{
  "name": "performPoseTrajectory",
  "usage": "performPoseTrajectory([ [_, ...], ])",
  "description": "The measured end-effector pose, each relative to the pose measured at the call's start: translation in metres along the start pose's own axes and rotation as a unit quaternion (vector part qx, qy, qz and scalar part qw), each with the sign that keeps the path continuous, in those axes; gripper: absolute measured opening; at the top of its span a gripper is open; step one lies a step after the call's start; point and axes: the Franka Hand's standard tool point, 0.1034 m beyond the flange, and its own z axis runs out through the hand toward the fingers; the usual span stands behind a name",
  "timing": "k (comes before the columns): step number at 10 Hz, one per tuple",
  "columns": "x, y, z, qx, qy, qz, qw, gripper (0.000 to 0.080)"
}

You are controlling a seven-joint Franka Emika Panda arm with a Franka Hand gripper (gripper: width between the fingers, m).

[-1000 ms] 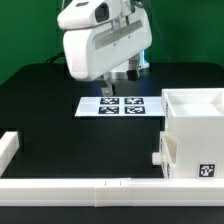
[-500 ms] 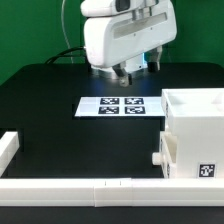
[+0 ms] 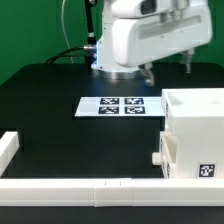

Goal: Assemble drawer

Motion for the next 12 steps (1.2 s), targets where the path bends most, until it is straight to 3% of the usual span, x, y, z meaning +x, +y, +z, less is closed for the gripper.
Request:
performPoseTrajectory([
  [2,0.014,-0.027,0.015,0.009,-0.008,0.044,0.999,0.0649],
  [6,0.015,-0.032,0.02,0.005,-0.002,0.053,0.999,0.0649],
  [8,0.011,-0.069,0.041,0.005,0.008,0.096,0.995,0.0649],
  [12,0.006,-0.087,0.074,0.019,0.004,0.094,0.995,0.0649],
])
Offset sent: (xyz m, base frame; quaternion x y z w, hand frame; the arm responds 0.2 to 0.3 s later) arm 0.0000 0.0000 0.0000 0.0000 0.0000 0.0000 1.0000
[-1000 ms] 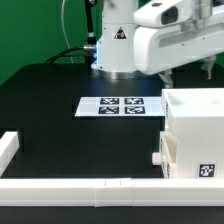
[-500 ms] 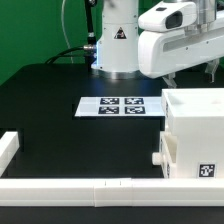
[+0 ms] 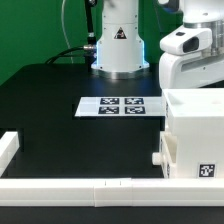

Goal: Assemble drawer

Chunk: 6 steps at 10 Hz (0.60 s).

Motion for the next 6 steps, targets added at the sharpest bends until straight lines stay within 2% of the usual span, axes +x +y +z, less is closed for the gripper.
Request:
performPoseTrajectory([
  [2,-0.006,0.015,0.007,0.0,-0.007,-0.005,1.0,0.0649],
  [4,-0.01,0.014,0.018,0.003,-0.01,-0.004,1.0,0.0649],
  [6,-0.01,0.015,0.017,0.003,-0.01,-0.003,1.0,0.0638],
])
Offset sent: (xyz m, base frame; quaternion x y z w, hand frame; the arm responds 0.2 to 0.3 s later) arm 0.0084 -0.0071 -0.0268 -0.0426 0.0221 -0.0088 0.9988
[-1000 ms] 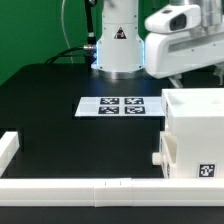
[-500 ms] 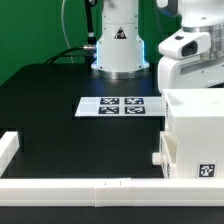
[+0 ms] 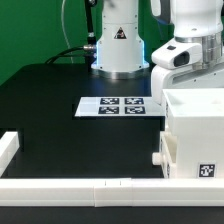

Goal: Assemble drawer

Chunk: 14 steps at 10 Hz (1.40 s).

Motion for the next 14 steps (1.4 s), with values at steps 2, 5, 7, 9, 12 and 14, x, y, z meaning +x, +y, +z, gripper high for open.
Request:
performPoseTrajectory([
  [2,0.0,0.0,0.0,0.0,0.0,0.0,1.0,0.0282],
  [5,0.0,0.0,0.0,0.0,0.0,0.0,1.0,0.0034],
  [7,0.0,0.0,0.0,0.0,0.0,0.0,1.0,0.0032],
  [9,-0.006,0.019,-0.009,-0.006,-0.005,-0.018,1.0,0.0032],
  [12,-0.029,0.09,-0.055,-0.031,-0.004,0.002,1.0,0.0032],
  [14,-0.047,0.122,-0.062,-0.039,-0.003,0.036,0.999,0.0032],
])
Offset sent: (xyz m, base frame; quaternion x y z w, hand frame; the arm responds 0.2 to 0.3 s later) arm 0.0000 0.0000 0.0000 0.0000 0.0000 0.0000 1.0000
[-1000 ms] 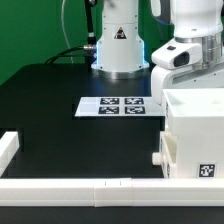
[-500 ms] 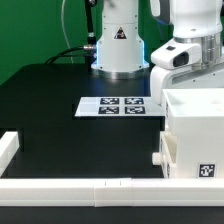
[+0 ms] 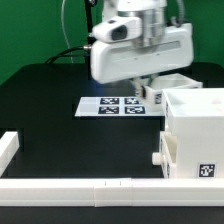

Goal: Assemble drawer

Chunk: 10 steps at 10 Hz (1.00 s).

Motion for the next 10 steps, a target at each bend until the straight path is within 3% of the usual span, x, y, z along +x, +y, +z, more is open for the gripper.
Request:
performPoseTrajectory([
  [1,0.006,-0.005,-0.004,-0.001,0.005,0.01,1.0,0.0032],
  [5,0.002,-0.003,0.001,0.0,0.001,0.008,1.0,0.0032],
  [6,-0.005,0.006,0.01,-0.002,0.005,0.034,0.999,0.0032],
  [8,-0.021,0.039,0.015,-0.006,-0.002,0.071,0.997,0.0032],
  [10,-0.036,0.078,0.018,0.001,-0.004,0.161,0.987,0.0032],
])
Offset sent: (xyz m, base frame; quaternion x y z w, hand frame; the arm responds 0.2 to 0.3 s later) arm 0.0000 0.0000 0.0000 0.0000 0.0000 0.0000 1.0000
